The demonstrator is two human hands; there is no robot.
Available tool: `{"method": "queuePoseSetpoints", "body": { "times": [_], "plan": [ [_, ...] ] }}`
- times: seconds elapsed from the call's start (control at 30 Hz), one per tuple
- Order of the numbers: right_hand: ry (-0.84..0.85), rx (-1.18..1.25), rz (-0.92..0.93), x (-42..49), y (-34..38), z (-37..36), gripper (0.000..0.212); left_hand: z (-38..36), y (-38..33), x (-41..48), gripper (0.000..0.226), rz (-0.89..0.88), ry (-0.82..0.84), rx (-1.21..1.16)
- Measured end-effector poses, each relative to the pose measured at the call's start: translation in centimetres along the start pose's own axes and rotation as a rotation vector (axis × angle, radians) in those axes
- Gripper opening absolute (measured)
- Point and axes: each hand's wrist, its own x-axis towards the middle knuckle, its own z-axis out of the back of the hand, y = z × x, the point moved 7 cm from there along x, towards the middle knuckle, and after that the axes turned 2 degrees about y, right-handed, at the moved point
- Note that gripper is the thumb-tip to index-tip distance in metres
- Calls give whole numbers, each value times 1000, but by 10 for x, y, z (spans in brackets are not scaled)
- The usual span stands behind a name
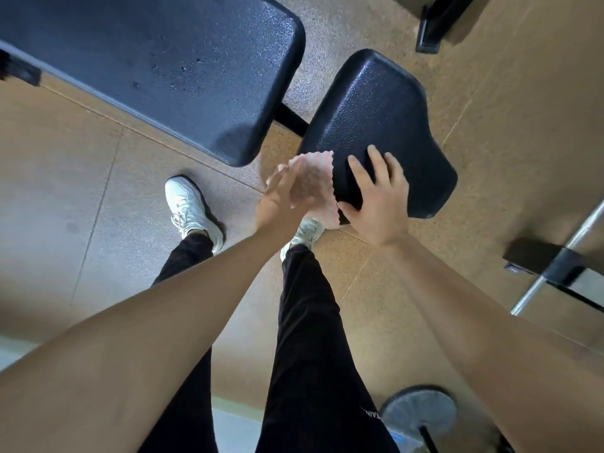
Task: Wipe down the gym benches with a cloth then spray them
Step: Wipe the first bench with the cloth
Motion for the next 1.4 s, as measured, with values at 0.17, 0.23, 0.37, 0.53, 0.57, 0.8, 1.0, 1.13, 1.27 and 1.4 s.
{"method": "queuePoseSetpoints", "body": {
  "times": [0.17, 0.23, 0.37, 0.53, 0.57, 0.8, 1.0, 1.13, 1.27, 1.4],
  "plan": [
    [95, -54, -151, -6, -23, -9, 102, 23, -2, 6, 32, 93, -186, 32],
    [101, -43, -156, -5, -23, -10, 103, 37, 1, 10, 14, 132, -214, -32],
    [135, -1, -171, -5, -24, -9, 103, 80, -10, 21, 9, 164, -254, -185],
    [154, 7, -185, -4, -21, -8, 102, 118, -39, 30, 12, 96, -386, -241],
    [163, 14, -191, -4, -21, -8, 102, 111, -43, 30, 12, 97, -346, -250],
    [180, 3, -178, -7, -24, -8, 103, 36, -33, 35, 24, 159, -66, -185],
    [125, 76, -360, -24, -37, -10, 100, 19, -34, 34, 34, 137, 90, -154],
    [135, 84, -372, -25, -38, -16, 102, 18, -43, 48, 28, 139, 181, -227],
    [144, 83, -362, -25, -39, -17, 102, 21, -60, 69, 57, 136, 251, -300],
    [144, 89, -365, -25, -40, -19, 103, 21, -80, 86, 94, 12, 273, -233]
  ]
}}
